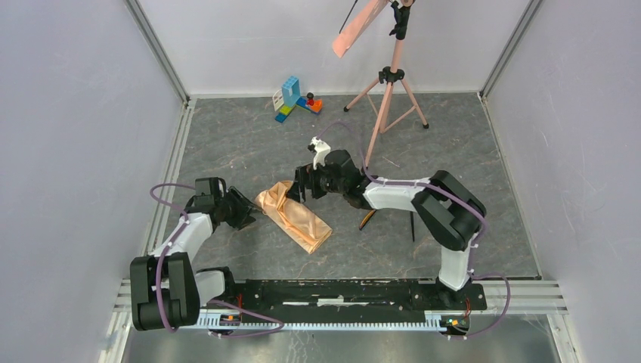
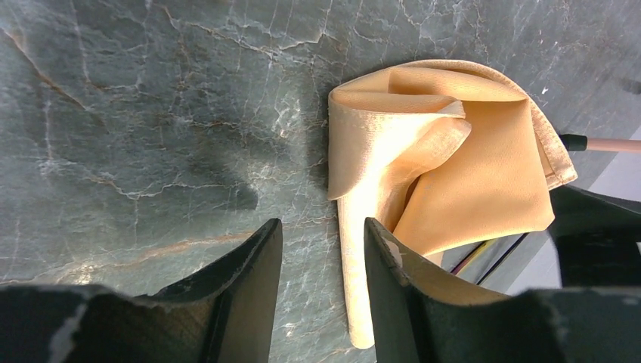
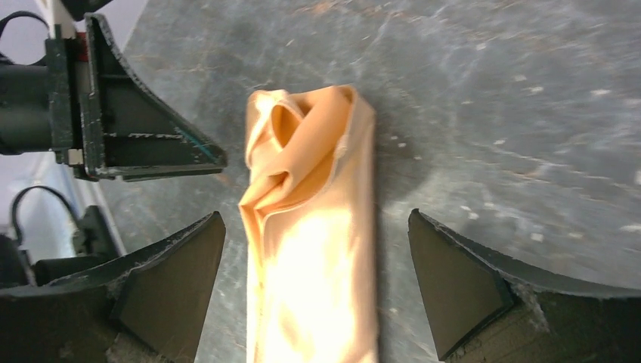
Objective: Fold the napkin into a case and place the utensils inside
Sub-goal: Fold the 2/3-rectangle-folded napkin at the center of the board, then stuff the top corner of the smaller-rectangle-folded napkin into the folded napkin.
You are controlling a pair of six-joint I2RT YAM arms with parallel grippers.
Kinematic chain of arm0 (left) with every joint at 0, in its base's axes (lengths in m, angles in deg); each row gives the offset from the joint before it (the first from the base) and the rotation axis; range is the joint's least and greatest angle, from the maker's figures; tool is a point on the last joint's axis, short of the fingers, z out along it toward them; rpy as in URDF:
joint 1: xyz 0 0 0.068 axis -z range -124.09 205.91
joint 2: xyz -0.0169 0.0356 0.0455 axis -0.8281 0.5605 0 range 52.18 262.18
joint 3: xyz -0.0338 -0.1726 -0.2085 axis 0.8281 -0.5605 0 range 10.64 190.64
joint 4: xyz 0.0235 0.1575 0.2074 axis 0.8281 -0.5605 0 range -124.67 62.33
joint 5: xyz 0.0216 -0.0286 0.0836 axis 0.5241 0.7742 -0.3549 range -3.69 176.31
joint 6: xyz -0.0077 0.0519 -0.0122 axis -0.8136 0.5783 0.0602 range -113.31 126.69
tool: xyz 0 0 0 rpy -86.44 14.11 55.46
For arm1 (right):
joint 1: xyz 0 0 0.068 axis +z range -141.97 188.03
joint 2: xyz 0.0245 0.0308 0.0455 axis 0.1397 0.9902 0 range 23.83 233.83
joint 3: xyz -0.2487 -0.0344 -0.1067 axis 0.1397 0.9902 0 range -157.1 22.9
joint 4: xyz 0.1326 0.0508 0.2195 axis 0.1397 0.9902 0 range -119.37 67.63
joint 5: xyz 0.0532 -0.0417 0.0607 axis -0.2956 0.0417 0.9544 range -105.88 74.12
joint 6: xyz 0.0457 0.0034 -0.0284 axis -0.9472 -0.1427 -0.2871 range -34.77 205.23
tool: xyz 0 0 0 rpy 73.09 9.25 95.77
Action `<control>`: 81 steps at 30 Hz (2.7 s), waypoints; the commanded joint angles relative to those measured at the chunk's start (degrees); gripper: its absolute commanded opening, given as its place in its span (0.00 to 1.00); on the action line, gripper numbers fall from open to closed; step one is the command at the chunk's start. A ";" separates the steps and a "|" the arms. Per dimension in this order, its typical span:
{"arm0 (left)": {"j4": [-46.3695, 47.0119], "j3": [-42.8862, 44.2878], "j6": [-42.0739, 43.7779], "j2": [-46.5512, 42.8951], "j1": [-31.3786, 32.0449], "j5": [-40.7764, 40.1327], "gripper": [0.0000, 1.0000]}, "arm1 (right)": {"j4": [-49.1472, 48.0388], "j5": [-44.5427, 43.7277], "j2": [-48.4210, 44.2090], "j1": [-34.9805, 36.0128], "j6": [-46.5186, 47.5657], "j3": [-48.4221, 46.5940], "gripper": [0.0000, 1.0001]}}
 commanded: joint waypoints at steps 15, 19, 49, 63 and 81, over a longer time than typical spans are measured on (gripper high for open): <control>5.20 1.47 0.77 3.86 0.64 1.30 0.44 | -7.61 -0.99 8.53 3.11 -4.66 -5.56 0.66; 4.93 1.48 0.88 3.85 1.09 0.51 0.45 | -5.17 -2.00 9.29 3.33 -3.03 -8.45 0.57; -16.02 21.18 6.48 9.33 25.14 -37.46 0.35 | 3.15 -5.48 9.15 6.26 0.64 -13.49 0.00; -14.26 22.30 8.18 15.30 25.71 -37.90 0.31 | 2.49 -5.08 9.01 6.23 0.28 -13.12 0.00; -10.54 20.48 7.56 13.37 26.86 -39.86 0.02 | 4.81 -4.13 10.81 7.21 1.66 -16.20 0.00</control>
